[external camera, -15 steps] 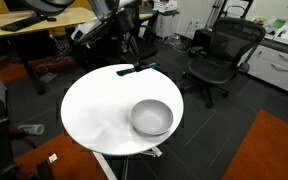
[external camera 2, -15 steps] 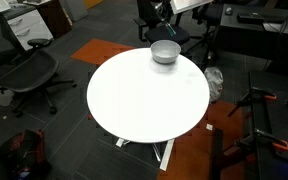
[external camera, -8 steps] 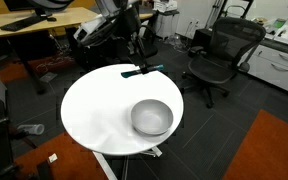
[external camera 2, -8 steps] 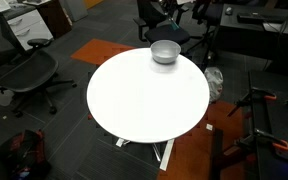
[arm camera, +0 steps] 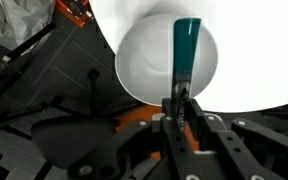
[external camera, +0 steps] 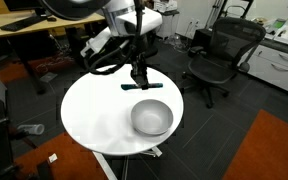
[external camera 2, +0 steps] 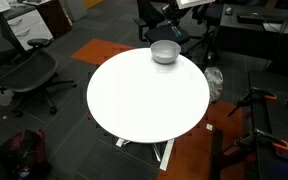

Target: Put the marker in the bowl

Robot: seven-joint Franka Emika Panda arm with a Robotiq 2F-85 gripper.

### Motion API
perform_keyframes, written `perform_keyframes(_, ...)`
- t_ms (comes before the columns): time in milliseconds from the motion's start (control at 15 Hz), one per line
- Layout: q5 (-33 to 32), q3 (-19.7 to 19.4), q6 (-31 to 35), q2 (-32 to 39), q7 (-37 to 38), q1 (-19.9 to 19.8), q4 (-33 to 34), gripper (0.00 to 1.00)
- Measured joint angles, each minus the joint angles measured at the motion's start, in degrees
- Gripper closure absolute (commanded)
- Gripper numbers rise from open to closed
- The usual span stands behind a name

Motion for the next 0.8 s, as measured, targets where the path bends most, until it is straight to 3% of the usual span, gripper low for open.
perform_keyframes(800,3.5,-0.6,1.5,10.4,-0.3,-1.9,6.3,0.95)
